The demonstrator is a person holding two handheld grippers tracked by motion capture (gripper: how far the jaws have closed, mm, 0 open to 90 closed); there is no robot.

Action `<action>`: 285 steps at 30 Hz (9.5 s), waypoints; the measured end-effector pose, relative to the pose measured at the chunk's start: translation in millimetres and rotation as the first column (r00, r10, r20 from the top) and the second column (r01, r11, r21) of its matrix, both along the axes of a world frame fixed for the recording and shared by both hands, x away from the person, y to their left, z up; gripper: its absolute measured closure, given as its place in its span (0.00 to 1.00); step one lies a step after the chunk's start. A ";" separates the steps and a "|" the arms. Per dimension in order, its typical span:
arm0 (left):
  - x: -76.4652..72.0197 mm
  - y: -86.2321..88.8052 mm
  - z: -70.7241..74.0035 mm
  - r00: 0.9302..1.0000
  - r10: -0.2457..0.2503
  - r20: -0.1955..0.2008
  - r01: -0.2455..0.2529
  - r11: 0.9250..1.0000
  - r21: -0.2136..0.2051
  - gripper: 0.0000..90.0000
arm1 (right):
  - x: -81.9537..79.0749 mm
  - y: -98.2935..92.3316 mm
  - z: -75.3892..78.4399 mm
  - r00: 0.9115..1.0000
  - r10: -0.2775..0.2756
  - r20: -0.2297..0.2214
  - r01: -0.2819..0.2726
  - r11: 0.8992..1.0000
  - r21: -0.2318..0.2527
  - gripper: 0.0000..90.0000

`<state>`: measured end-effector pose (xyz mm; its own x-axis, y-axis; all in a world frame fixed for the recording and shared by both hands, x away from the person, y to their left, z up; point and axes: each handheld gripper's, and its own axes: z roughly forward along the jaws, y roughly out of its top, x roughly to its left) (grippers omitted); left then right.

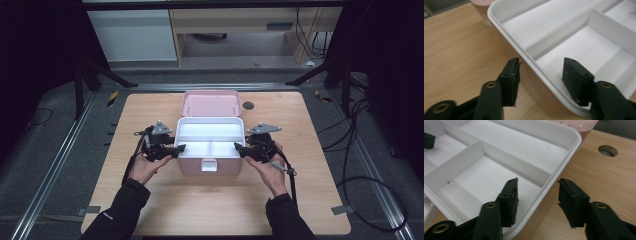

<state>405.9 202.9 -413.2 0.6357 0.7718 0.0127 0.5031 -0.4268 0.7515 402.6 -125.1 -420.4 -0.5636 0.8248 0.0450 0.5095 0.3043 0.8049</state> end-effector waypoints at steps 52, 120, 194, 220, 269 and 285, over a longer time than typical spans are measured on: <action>62.8 -22.4 38.3 0.864 -0.462 -0.202 0.502 0.820 0.273 0.66 | 61.4 16.7 47.5 0.821 0.532 -0.209 -0.571 0.758 -0.314 0.81; 11.0 -24.6 114.3 0.743 -0.615 -0.262 0.667 0.651 0.364 0.96 | 18.0 41.0 116.5 0.690 0.641 -0.337 -0.717 0.541 -0.438 0.97; -77.2 -24.8 -53.8 0.731 -0.573 -0.370 0.670 0.707 0.227 0.82 | -77.1 31.8 -50.6 0.681 0.624 -0.384 -0.732 0.604 -0.316 0.79; -61.3 79.3 -9.3 0.988 -0.077 -0.132 0.094 0.987 0.129 0.33 | -47.4 -62.3 -27.0 0.978 0.092 -0.186 -0.127 0.974 -0.187 0.32; -33.1 122.6 -63.0 0.941 0.112 -0.319 -0.029 0.967 0.255 0.14 | -37.9 -94.8 -44.4 0.968 -0.171 -0.186 0.119 0.958 -0.261 0.24; -27.6 116.9 -70.7 0.911 0.114 -0.397 0.016 0.951 0.309 0.22 | -37.3 -94.7 -46.7 0.965 -0.170 -0.197 0.115 0.958 -0.264 0.24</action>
<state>378.3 319.8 -483.8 0.5967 0.8024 -0.0031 0.7615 -0.5650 0.3177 365.3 -219.8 -467.1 -0.4389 0.8962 -0.0639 0.7150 0.3915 0.5792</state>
